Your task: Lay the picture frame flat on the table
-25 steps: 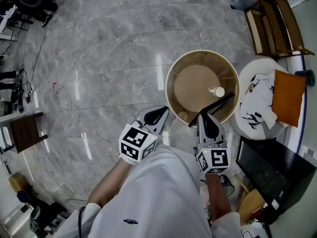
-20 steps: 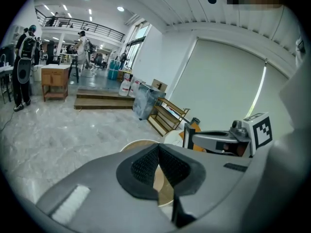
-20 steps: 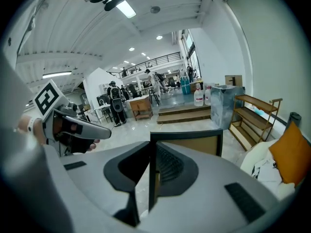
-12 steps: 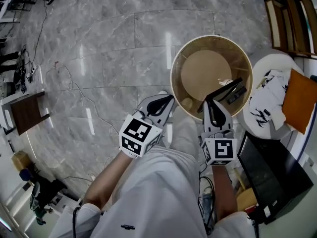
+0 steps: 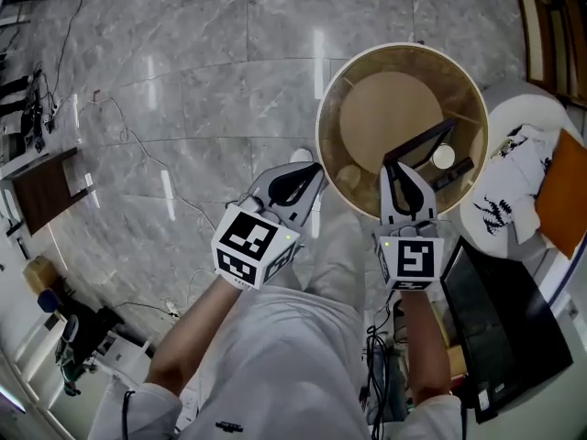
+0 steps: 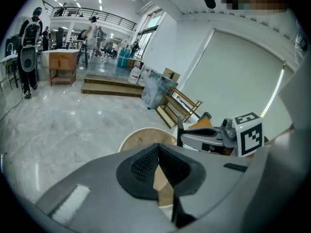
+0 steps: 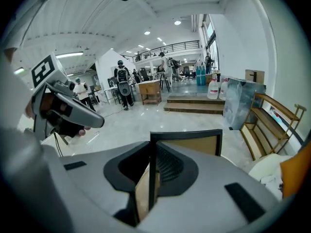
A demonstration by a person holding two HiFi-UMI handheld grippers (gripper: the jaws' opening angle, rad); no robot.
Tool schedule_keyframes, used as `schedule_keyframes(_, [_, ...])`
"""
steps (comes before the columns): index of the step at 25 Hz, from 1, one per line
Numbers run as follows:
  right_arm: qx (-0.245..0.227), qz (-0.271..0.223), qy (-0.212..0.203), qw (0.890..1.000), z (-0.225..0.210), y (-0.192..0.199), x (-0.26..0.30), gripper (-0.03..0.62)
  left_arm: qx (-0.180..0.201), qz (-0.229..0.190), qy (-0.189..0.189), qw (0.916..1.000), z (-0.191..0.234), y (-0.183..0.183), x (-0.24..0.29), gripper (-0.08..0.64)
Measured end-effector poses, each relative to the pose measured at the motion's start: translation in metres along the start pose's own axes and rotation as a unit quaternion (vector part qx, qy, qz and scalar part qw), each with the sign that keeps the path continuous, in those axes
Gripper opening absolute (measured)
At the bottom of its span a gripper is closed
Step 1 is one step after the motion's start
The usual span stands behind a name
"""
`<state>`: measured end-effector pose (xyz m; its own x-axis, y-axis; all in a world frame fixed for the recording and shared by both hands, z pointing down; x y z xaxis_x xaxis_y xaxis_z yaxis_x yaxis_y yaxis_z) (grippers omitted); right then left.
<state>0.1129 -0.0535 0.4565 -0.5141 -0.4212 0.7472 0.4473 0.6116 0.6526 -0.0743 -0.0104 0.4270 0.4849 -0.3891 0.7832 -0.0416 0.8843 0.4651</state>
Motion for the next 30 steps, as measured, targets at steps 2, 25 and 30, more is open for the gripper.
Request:
schedule_keyframes(2, [-0.012, 0.007, -0.001, 1.0, -0.004, 0.006, 0.014, 0.037, -0.005, 0.003, 0.001, 1.0, 0.006, 0.003, 0.014, 0.005])
schedule_keyframes(25, [-0.059, 0.084, 0.002, 0.995, -0.055, 0.076, 0.176, 0.037, -0.067, 0.023, -0.01, 0.9975, 0.082, 0.034, 0.129, 0.005])
schedule_keyframes(30, [-0.082, 0.102, 0.012, 0.991, -0.06, 0.09, 0.202, 0.037, -0.074, 0.03, -0.007, 0.9968, 0.085, 0.042, 0.14, 0.005])
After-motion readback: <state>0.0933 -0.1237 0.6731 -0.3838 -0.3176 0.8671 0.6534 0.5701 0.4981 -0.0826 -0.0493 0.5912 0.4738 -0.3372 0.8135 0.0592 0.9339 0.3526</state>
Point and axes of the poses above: the fingertips, and each gripper's own axes: x forward along the fingers, z to its left, y out of its underside, the point moved 8 cm from there along -x, backward along the fingers, and after that the axes turned 12 degrees about z, right-handed, at the moved point
